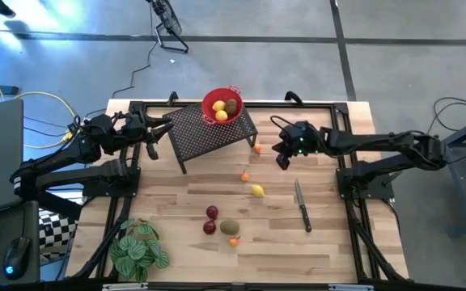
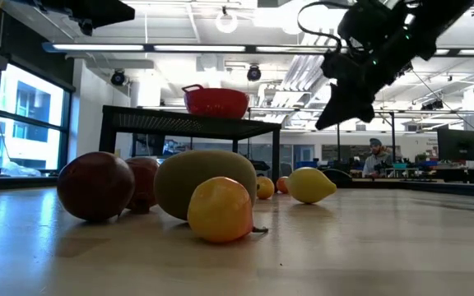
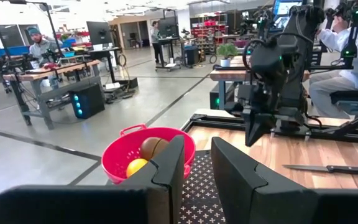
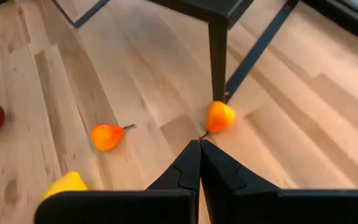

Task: Pick & Place Fruit
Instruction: Put the top pear into the red strainer bowl on the shelf

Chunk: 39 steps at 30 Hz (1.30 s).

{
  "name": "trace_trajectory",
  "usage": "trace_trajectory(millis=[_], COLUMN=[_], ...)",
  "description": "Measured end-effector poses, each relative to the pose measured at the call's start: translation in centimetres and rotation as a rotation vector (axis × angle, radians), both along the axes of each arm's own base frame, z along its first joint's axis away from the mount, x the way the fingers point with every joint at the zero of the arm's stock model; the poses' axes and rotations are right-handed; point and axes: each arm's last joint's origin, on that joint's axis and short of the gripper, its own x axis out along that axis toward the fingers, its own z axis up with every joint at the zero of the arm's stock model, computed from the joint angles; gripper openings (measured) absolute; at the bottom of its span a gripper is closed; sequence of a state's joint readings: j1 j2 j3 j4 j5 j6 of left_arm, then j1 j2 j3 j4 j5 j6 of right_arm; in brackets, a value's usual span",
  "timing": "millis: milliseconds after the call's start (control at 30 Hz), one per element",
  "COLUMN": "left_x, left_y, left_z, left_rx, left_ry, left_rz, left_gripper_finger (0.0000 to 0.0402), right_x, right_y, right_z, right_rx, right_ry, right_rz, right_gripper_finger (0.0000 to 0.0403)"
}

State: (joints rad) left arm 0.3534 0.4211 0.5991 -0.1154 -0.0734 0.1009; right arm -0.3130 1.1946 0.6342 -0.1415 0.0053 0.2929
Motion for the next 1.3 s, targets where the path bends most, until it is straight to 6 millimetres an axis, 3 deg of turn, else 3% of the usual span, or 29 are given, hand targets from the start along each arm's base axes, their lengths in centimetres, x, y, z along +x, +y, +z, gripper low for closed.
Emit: trace_trajectory(millis=[500,1033,1300], left_x=[0.0,0.0,0.0], left_y=[0.0,0.0,0.0], left_z=[0.0,0.0,0.0], left_rx=[0.000,0.001,0.003], left_ry=[0.000,0.000,0.002], left_rz=[-0.001,-0.001,-0.001], left_gripper_finger=[0.0077,0.0077,0.0077], right_x=[-0.9,-1.1,-1.0], right_y=[0.3,0.4,0.2], right_z=[-3.1,-3.4,-3.0], right_rx=[-0.013,-0.004,-0.124], right_ry=[-0.231,-0.226,-0.235], right_rz=[-0.032,-0.029,-0.008], right_gripper_finger=[0.0002,0.0002,0.0002])
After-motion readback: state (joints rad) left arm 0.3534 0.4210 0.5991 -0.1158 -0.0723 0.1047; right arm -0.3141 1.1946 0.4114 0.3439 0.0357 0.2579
